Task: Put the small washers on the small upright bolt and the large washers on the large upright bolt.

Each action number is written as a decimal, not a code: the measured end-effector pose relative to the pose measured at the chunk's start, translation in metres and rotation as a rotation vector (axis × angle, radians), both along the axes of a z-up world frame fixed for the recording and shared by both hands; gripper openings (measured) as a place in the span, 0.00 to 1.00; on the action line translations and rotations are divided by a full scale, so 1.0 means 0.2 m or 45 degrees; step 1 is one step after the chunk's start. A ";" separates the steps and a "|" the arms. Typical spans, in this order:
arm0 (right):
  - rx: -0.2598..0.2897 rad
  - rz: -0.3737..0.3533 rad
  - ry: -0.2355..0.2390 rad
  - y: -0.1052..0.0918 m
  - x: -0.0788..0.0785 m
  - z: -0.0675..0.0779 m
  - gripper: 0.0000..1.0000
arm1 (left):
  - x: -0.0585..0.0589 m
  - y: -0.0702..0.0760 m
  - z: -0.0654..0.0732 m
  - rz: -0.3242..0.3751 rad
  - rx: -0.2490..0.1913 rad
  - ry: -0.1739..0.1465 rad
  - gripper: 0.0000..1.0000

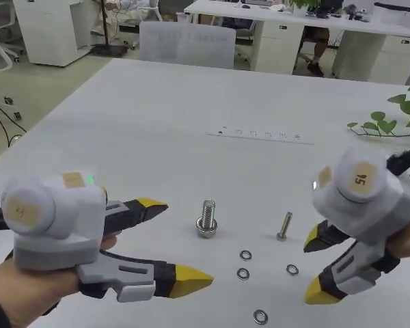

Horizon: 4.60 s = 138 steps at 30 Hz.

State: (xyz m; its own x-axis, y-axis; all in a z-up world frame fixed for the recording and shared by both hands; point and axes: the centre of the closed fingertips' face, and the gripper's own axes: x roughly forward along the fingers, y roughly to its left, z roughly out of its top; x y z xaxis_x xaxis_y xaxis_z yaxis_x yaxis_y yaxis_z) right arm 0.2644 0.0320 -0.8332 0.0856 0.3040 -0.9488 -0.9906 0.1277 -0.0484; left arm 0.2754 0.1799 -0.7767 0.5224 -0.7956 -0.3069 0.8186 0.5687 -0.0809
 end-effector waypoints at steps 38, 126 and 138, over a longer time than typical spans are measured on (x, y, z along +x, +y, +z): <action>-0.072 0.261 0.106 0.25 -0.18 -0.22 0.27 | -0.02 0.02 0.01 0.010 -0.010 -0.006 0.81; -0.108 0.193 0.050 0.16 -0.08 -0.10 0.12 | -0.03 0.00 0.01 0.010 -0.014 -0.012 0.79; -0.059 0.116 0.000 0.11 0.03 0.06 0.12 | -0.03 0.00 0.01 0.013 -0.016 -0.014 0.79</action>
State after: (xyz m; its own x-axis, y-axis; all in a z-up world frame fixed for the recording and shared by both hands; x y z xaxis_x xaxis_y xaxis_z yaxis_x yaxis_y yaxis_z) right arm 0.2697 0.0537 -0.8211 0.0598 0.2664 -0.9620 -0.9980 0.0349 -0.0523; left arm 0.2703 0.1807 -0.7738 0.5334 -0.7940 -0.2916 0.8138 0.5757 -0.0792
